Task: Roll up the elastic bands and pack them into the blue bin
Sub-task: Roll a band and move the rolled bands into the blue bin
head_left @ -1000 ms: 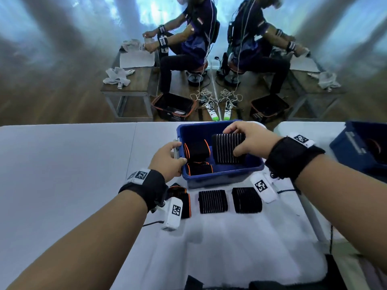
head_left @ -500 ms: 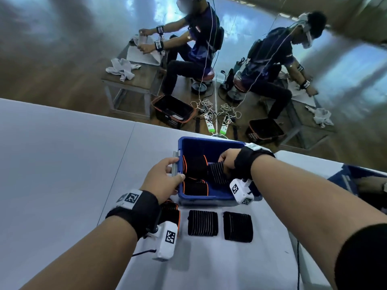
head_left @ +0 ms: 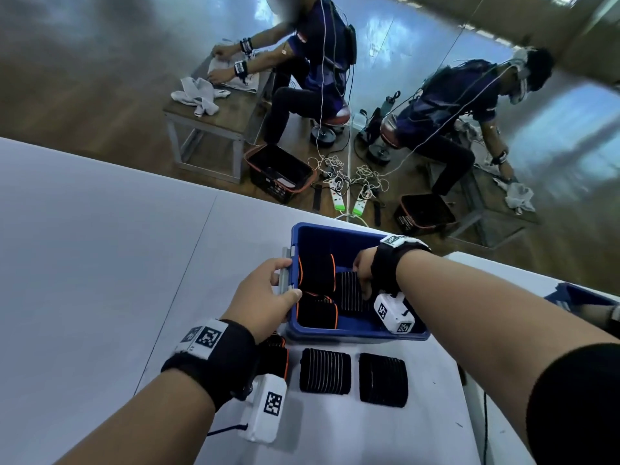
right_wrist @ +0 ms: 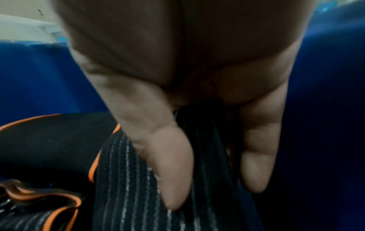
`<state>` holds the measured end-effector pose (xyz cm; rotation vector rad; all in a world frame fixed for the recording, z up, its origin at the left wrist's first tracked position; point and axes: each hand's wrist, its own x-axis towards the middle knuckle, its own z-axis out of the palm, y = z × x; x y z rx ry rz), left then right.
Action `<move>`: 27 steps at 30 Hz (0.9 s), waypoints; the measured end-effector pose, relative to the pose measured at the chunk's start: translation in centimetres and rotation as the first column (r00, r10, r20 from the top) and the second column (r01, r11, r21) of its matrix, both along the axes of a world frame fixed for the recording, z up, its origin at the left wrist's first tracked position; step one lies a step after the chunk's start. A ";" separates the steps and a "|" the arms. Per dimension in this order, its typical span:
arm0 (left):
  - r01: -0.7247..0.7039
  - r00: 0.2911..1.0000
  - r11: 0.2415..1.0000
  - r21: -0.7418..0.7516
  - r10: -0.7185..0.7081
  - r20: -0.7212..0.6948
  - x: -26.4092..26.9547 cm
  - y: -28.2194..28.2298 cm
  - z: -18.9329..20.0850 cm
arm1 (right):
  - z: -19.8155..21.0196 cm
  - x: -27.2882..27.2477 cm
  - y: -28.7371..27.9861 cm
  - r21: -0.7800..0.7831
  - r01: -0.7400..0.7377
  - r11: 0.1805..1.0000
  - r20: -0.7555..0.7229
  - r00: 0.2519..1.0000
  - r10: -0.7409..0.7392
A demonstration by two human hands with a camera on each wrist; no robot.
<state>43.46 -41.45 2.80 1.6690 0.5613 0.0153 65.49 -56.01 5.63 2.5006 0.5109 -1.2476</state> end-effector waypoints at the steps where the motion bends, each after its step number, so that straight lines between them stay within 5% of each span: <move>1: 0.005 1.000 1.000 0.000 -0.005 -0.003 0.0 0.0 0.0 | -0.5 0.3 0.1 -0.022 -0.011 1.000 -0.003 1.000 0.011; 9: 0.025 1.000 0.999 0.020 -0.025 -0.003 -0.2 0.0 0.3 | -4.6 3.1 0.5 -0.162 -0.167 0.973 -0.039 0.986 0.163; 18: 0.020 1.000 0.999 0.037 -0.020 0.007 -0.2 -0.1 0.2 | -1.2 -0.1 2.4 -0.182 -0.353 0.918 0.092 0.923 0.373; 27: 0.013 1.000 1.000 0.029 -0.013 0.005 -0.1 -0.1 0.0 | -0.8 -0.7 2.1 -0.100 -0.357 0.929 0.111 0.924 0.366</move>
